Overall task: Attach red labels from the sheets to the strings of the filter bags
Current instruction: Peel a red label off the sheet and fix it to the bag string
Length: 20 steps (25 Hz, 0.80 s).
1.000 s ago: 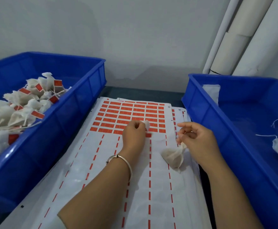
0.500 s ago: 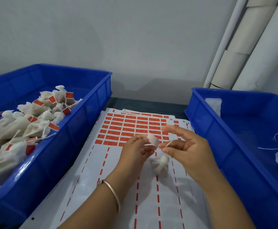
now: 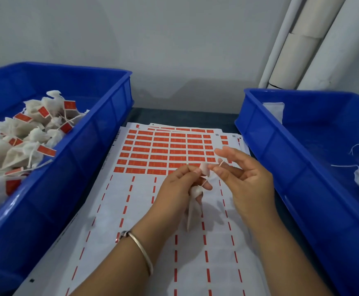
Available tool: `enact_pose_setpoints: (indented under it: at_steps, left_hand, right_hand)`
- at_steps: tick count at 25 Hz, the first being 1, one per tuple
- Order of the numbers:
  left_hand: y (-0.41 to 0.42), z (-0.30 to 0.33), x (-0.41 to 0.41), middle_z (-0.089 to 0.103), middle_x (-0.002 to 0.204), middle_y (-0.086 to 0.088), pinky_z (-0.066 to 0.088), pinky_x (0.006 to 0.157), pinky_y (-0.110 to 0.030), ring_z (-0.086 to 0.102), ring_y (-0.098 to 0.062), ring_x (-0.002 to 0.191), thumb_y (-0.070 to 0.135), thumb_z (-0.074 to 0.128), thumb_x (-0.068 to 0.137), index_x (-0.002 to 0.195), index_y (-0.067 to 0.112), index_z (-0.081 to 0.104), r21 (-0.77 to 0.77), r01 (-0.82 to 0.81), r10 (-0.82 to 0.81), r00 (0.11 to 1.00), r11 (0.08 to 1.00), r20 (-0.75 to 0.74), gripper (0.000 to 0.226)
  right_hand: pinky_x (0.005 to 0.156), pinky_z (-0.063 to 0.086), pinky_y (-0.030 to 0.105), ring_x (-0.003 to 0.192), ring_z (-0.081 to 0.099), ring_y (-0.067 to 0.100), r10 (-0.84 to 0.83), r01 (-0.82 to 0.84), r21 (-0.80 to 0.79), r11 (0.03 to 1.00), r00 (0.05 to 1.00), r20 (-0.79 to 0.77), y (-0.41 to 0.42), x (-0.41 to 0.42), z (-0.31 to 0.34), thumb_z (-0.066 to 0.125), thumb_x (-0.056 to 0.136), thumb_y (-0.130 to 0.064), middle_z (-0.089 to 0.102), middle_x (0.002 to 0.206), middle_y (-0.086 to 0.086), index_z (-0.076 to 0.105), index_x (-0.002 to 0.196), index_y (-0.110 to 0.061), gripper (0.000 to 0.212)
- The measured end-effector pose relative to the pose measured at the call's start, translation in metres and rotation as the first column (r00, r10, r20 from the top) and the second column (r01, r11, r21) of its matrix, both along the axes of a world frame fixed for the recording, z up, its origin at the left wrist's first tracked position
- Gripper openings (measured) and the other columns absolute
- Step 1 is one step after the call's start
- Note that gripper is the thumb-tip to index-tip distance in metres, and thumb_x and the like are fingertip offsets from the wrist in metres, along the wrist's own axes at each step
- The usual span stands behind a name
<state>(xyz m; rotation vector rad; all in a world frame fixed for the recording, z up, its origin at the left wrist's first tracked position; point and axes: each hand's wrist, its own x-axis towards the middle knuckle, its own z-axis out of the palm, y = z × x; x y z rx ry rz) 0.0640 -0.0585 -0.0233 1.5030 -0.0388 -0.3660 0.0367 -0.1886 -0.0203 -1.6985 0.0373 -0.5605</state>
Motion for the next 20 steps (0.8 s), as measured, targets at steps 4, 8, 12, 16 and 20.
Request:
enact_pose_setpoints:
  at_steps: [4, 8, 12, 16, 20]
  left_hand:
    - [0.001, 0.003, 0.001, 0.067, 0.061, 0.010, 0.045, 0.045, -0.012, 0.059, -0.002, 0.047, 0.028, 0.047, 0.096, 0.085, 0.023, 0.063, 0.018, -0.026, 0.027, 0.999, 0.999, -0.029, 0.020]
    - [0.002, 0.006, 0.002, 0.065, 0.061, 0.005, 0.046, 0.048, -0.016, 0.058, -0.009, 0.053, 0.027, 0.049, 0.095, 0.086, 0.022, 0.062, 0.054, -0.044, 0.049, 0.995, 0.998, -0.083, 0.016]
    - [-0.002, 0.013, 0.007, 0.062, 0.081, -0.009, 0.047, 0.071, -0.029, 0.054, -0.020, 0.070, 0.021, 0.050, 0.094, 0.097, 0.012, 0.060, 0.106, -0.055, 0.073, 0.981, 0.993, -0.178, 0.014]
    - [-0.005, 0.017, 0.005, 0.057, 0.082, -0.013, 0.044, 0.073, -0.031, 0.048, -0.019, 0.064, 0.019, 0.051, 0.094, 0.101, 0.008, 0.059, 0.124, -0.048, 0.074, 0.974, 0.991, -0.214, 0.016]
    - [-0.003, 0.017, 0.005, 0.055, 0.075, -0.011, 0.043, 0.073, -0.032, 0.046, -0.017, 0.060, 0.018, 0.052, 0.093, 0.085, 0.009, 0.057, 0.133, -0.026, 0.052, 0.980, 0.991, -0.193, 0.013]
  right_hand:
    - [0.065, 0.048, 0.005, 0.095, 0.062, -0.012, -0.017, 0.017, 0.024, 1.000, 1.000, 0.007, -0.001, 0.000, -0.002, 0.071, 0.066, -0.036, 0.062, 0.106, -0.035, 0.065, 0.090, -0.047, 0.027]
    - [0.063, 0.047, 0.004, 0.092, 0.063, -0.012, -0.027, 0.027, 0.036, 0.999, 1.000, 0.005, -0.001, 0.002, -0.002, 0.072, 0.065, -0.036, 0.064, 0.101, -0.037, 0.064, 0.092, -0.046, 0.029]
    - [0.062, 0.046, 0.003, 0.089, 0.063, -0.013, -0.031, 0.031, 0.018, 0.999, 0.999, 0.007, -0.001, 0.003, -0.004, 0.072, 0.066, -0.036, 0.061, 0.095, -0.043, 0.064, 0.096, -0.043, 0.032]
    - [0.063, 0.048, 0.005, 0.089, 0.064, -0.010, -0.017, 0.017, 0.011, 1.000, 1.000, 0.007, -0.002, 0.003, -0.006, 0.074, 0.069, -0.032, 0.060, 0.096, -0.044, 0.064, 0.096, -0.044, 0.031]
    - [0.063, 0.046, 0.003, 0.088, 0.064, -0.011, -0.023, 0.024, -0.018, 1.000, 1.000, 0.012, -0.001, 0.003, -0.007, 0.074, 0.072, -0.027, 0.060, 0.093, -0.045, 0.062, 0.097, -0.044, 0.032]
